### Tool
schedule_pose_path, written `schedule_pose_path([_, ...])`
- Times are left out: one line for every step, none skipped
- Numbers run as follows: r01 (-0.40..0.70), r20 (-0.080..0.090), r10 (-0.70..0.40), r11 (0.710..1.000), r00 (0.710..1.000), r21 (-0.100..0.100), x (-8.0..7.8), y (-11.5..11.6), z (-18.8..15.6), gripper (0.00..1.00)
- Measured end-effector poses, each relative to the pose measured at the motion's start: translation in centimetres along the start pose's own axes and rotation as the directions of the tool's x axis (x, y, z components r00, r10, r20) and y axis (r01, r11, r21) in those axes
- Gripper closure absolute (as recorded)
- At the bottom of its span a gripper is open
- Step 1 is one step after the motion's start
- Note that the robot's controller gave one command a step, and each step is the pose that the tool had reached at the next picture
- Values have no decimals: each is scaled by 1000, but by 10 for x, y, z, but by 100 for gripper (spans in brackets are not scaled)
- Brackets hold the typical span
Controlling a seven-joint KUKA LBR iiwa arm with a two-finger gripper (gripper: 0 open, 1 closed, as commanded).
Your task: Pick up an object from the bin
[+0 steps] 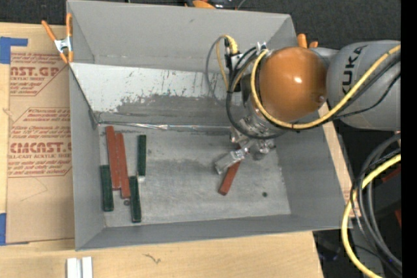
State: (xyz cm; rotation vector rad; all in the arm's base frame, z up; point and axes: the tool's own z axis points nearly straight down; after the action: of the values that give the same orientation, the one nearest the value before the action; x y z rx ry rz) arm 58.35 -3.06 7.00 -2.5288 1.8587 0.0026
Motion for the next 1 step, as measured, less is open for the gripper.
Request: schedule_pose_path([-2, 0, 2, 1000, 1000, 0, 0, 0, -1, 100])
